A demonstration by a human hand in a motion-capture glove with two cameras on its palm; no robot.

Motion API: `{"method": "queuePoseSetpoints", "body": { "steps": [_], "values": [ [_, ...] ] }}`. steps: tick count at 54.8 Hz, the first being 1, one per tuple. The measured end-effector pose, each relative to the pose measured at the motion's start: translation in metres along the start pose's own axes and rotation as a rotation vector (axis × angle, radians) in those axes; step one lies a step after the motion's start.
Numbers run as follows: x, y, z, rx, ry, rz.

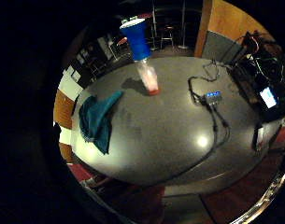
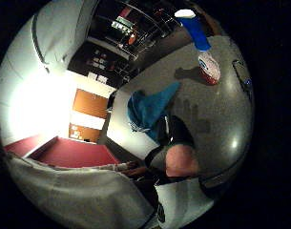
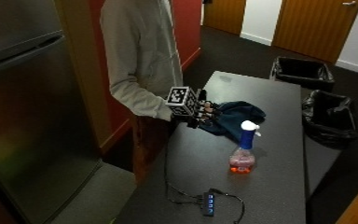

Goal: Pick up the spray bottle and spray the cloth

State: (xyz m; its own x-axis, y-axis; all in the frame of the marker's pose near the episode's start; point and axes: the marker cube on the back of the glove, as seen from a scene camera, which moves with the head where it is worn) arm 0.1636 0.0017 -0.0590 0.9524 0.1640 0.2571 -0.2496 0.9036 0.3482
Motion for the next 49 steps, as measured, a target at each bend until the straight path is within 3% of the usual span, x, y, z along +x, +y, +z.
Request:
{"method": "queuePoseSetpoints", "body": {
  "steps": [24, 49],
  "values": [
    [0.024, -0.055, 0.02, 0.124, -0.116, 0.123],
    [0.036, -0.102, 0.056, 0.189, -0.407, 0.346]
  ]
}}
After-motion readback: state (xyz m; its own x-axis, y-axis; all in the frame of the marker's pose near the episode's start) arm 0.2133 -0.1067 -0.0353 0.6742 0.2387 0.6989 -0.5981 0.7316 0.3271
